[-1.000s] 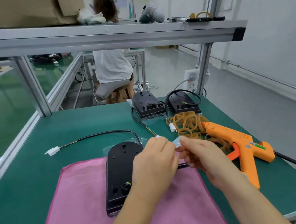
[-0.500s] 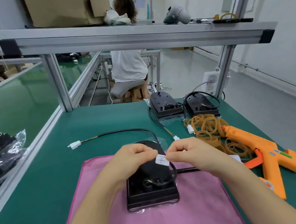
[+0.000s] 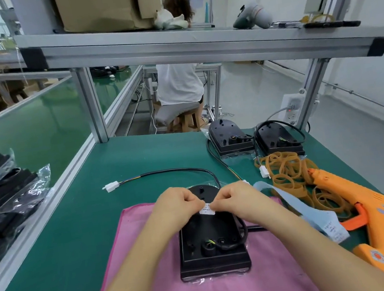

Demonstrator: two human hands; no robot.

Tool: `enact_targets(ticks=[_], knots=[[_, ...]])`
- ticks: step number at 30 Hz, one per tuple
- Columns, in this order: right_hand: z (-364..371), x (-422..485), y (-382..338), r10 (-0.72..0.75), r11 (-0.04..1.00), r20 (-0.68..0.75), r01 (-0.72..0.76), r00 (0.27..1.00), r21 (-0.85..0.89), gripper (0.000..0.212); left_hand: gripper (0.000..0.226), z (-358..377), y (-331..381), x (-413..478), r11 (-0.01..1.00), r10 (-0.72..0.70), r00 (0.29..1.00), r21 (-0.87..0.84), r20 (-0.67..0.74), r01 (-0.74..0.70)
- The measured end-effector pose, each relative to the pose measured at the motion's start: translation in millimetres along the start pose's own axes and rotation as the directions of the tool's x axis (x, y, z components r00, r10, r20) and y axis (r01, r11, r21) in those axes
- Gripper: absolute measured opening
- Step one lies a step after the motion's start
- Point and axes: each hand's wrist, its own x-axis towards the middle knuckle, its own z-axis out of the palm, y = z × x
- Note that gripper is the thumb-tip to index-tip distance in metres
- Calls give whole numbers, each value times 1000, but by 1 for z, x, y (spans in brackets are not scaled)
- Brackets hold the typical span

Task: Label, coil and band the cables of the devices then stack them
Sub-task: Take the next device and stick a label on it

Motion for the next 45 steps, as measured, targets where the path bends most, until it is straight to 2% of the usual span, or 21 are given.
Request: enact_targets(ticks=[6, 17, 23, 28, 31, 35, 39, 42, 45], knots=[[1, 9, -2, 24, 997, 42, -20, 999, -76, 18, 24, 6, -7, 3, 990, -10, 998, 139, -63, 19], [3, 15, -5, 21, 969, 30, -13, 999, -245, 18, 22, 13, -7, 4, 967, 29, 993, 255, -112, 1], [8, 21, -5, 25, 927, 23, -14, 999, -375, 31, 19, 15, -6, 5, 953, 57, 990, 303, -131, -15], [17, 19, -5, -66, 871, -57, 30, 996, -490, 27, 16, 20, -6, 5, 894, 154, 976, 442, -151, -73], [21, 17, -2, -109, 862, -101, 43, 989, -505, 22, 18, 19, -10, 5, 924, 126, 976, 380, -177, -51], [22, 12, 5, -66, 918, -153, -1, 986, -398, 26, 30, 26, -16, 1, 941, 122, 969, 337, -216, -43], [19, 7, 15, -3, 980, -151, -27, 989, -196, 9, 45, 39, -14, -3, 950, 78, 957, 311, -279, 13], [13, -4, 22, 28, 999, -199, -33, 980, -21, 8, 38, 38, -14, -1, 973, 27, 968, 228, -249, 31], [2, -20, 30, 53, 999, -268, -49, 962, 22, 18, 21, 33, -14, -1, 980, 47, 976, 198, -214, -4]])
